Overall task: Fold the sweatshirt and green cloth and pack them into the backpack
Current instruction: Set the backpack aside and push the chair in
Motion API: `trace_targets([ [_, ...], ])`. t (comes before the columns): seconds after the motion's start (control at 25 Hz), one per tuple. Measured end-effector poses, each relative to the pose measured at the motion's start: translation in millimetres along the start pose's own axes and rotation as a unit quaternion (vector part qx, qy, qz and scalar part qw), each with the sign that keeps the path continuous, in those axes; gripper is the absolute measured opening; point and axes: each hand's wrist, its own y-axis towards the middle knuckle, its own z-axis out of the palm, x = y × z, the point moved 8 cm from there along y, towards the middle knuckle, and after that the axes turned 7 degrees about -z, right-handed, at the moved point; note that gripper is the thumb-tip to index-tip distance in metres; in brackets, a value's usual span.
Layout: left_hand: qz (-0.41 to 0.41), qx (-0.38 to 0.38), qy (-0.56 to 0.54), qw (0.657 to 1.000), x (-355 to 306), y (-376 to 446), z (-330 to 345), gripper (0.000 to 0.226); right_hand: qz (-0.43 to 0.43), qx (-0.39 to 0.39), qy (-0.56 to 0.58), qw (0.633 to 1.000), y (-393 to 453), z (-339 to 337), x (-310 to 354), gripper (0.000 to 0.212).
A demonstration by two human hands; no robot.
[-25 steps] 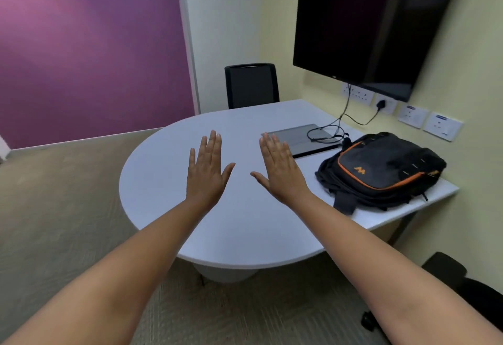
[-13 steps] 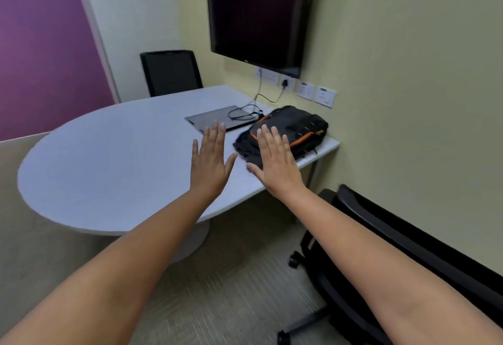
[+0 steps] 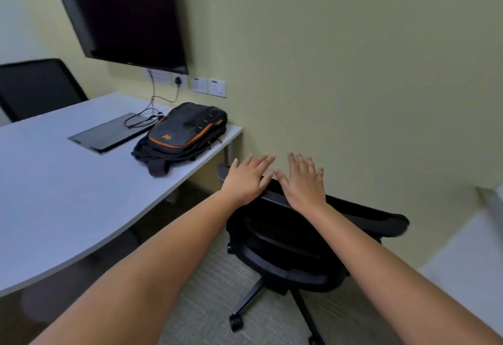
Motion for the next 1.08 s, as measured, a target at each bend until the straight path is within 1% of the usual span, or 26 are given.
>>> trace_targets([
  [0.08,-0.018,0.127,0.063,0.99,-7.0,9.9,14.5,0.054,0.057,0.063,-0.021,0.996,-9.2,3.7,-32.1,0.072],
  [0.12,-0.034,0.167,0.08,0.982,-6.3,11.9,17.5,0.058,0.074,0.093,-0.024,0.993,-12.1,7.3,-39.2,0.072],
  [0.16,-0.044,0.188,0.09,0.977,-6.7,12.2,20.0,0.062,0.082,0.118,-0.018,0.989,-14.9,10.1,-44.2,0.073],
  [0.24,-0.049,0.187,0.109,0.975,-8.5,9.0,23.3,0.064,0.08,0.162,0.009,0.984,-19.2,15.0,-47.6,0.072],
  [0.32,-0.05,0.182,0.114,0.975,-12.4,2.7,26.6,0.06,0.07,0.2,0.024,0.977,-24.8,19.5,-48.4,0.073],
  [0.4,-0.053,0.183,0.115,0.975,-15.3,-3.0,28.6,0.057,0.06,0.215,0.03,0.974,-29.7,19.7,-47.7,0.075],
  [0.48,-0.053,0.178,0.117,0.976,-18.4,-8.1,29.4,0.055,0.031,0.207,0.037,0.977,-35.2,15.1,-44.9,0.074],
  [0.6,-0.052,0.161,0.113,0.979,-23.3,-19.4,27.3,0.052,-0.051,0.192,0.037,0.979,-51.7,6.9,-32.9,0.066],
  [0.72,-0.05,0.149,0.113,0.981,-28.1,-38.2,26.0,0.051,-0.106,0.207,0.017,0.972,-75.1,4.3,-24.5,0.071],
  [0.92,-0.057,0.135,0.101,0.984,-33.2,-84.0,17.0,0.056,-0.196,0.187,0.002,0.962,-116.9,-11.9,2.2,0.077],
  [1.08,-0.077,0.125,0.094,0.985,-35.8,-137.4,6.2,0.065,-0.222,0.175,0.002,0.959,-154.6,-16.3,19.3,0.075],
])
